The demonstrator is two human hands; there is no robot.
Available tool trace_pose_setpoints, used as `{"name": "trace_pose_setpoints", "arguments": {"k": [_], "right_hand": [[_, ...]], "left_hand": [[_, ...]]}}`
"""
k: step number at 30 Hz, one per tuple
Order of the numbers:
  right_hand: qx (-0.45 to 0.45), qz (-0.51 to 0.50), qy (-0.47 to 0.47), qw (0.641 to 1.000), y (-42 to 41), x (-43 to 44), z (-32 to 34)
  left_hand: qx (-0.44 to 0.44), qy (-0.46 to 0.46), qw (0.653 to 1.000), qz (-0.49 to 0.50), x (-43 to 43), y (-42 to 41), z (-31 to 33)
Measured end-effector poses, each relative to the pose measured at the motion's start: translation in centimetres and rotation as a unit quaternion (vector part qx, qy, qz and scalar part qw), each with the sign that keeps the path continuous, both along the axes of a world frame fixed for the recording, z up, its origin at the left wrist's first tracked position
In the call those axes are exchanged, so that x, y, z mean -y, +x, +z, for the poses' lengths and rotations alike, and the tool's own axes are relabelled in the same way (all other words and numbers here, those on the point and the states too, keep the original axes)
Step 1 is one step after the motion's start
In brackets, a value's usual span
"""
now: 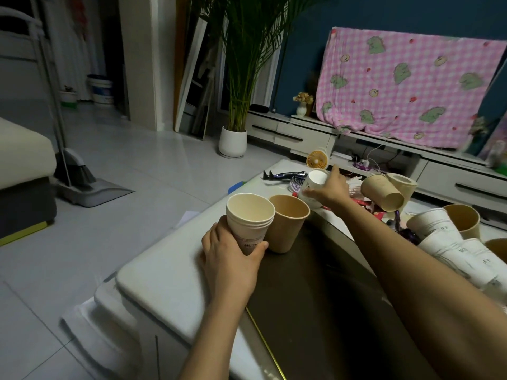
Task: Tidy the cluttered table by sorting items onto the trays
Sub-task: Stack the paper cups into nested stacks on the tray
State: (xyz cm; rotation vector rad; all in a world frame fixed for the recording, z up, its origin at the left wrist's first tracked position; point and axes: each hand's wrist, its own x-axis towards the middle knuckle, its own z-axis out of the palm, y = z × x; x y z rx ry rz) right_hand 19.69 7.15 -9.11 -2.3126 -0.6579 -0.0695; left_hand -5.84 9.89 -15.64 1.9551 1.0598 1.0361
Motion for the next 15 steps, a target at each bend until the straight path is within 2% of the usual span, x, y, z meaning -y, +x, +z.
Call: {"name": "trace_pose_setpoints", "arguments": {"k": [6, 8, 9, 11, 13, 15], "right_hand": [[0.123, 0.02, -0.086, 0.989, 1.1, -1.2, 0.0], [0.156, 0.012, -0.051, 0.986, 0.4, -0.7, 0.6], [0.159, 0.013, 0.002, 0.987, -0.2, -0.4, 1.1], [0.102, 0.036, 0.129, 0.986, -1.8, 0.5, 2.5], [-0.04, 0.099, 0.223, 0.969, -3.8, 1.6, 4.1], [-0.186, 0.186, 0.265, 0.928, -6.0, 2.9, 5.5]], "left_hand": [[-0.003, 0.003, 1.0, -0.009, 0.0, 0.3, 0.1], [-0.005, 0.002, 1.0, -0.01, -0.1, 0.4, 0.0], [-0.004, 0.002, 1.0, -0.01, 0.0, 0.4, 0.1], [0.0, 0.003, 1.0, -0.011, 0.0, 0.3, 0.1], [0.004, 0.0, 1.0, -0.011, 0.0, 0.2, 0.2], [0.002, -0.008, 1.0, -0.015, 0.1, 0.1, 0.3]]}}
